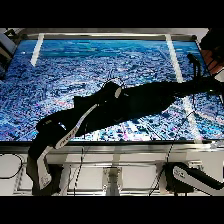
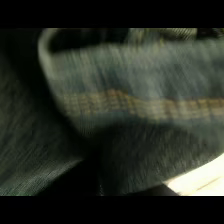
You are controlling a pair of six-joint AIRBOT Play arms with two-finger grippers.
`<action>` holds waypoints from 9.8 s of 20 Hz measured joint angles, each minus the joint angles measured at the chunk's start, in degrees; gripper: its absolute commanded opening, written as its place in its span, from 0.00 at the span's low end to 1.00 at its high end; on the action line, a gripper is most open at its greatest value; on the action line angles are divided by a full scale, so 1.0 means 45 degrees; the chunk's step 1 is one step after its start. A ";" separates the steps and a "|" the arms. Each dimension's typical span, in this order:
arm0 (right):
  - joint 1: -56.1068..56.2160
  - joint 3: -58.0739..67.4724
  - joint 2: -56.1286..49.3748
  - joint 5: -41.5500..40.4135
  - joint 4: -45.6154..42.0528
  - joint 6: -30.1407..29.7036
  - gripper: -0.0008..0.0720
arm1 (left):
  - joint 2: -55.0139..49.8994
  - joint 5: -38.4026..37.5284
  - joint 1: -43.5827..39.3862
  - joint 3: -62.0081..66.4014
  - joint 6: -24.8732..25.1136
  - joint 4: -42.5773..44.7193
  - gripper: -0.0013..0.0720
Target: Fold the clothes and pants, and hang the long-sleeved shirts on hangers.
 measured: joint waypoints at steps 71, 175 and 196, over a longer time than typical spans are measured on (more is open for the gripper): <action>0.7475 0.6110 -1.0307 -0.2987 -0.1540 -0.2395 0.04 | 0.5144 0.5251 1.0263 -0.9408 0.2521 -0.6693 0.84; 0.4663 0.7834 -1.0530 0.0330 -0.3842 0.1365 0.04 | 0.9738 0.5561 1.0098 -1.1171 -0.1807 -0.0481 0.33; -0.9496 0.0889 -0.4847 0.0136 -0.8772 0.2516 0.86 | 0.9738 0.5353 1.0098 -1.1176 -0.1807 -0.0481 0.33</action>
